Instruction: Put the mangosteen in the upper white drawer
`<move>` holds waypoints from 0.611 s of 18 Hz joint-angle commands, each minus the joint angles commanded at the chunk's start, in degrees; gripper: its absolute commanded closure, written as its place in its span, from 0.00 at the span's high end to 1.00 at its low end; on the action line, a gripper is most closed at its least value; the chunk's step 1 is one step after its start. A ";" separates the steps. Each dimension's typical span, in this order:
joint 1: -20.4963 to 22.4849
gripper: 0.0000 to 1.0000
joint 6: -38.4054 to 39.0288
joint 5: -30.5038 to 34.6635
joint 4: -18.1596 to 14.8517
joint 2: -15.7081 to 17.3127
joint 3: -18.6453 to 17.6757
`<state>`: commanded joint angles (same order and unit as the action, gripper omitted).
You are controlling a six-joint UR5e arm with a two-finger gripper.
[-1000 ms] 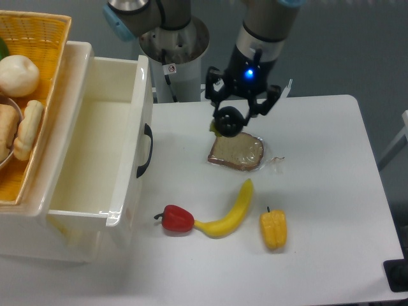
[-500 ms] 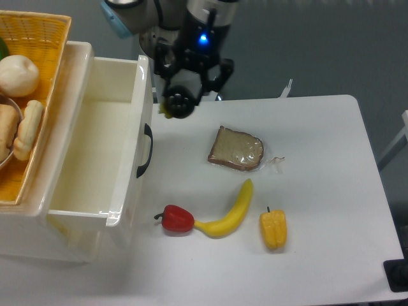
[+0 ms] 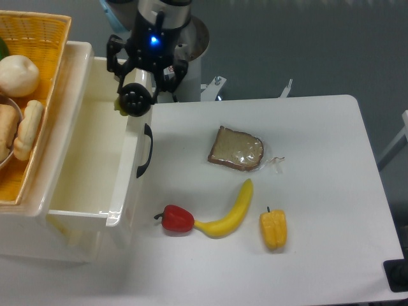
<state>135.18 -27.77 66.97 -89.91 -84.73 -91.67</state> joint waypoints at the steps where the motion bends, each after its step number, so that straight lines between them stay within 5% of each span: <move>1: -0.35 0.34 -0.09 0.09 0.09 -0.17 0.00; 2: -0.88 0.43 -0.26 0.09 0.18 -0.26 0.00; 5: -1.85 0.46 -0.26 0.09 0.35 -0.35 -0.53; 9: -2.11 0.71 -0.70 0.09 0.53 -0.44 -0.62; 11: -2.11 1.00 -1.14 0.09 0.62 -0.44 -0.62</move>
<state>133.07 -28.91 67.06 -89.30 -85.17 -92.29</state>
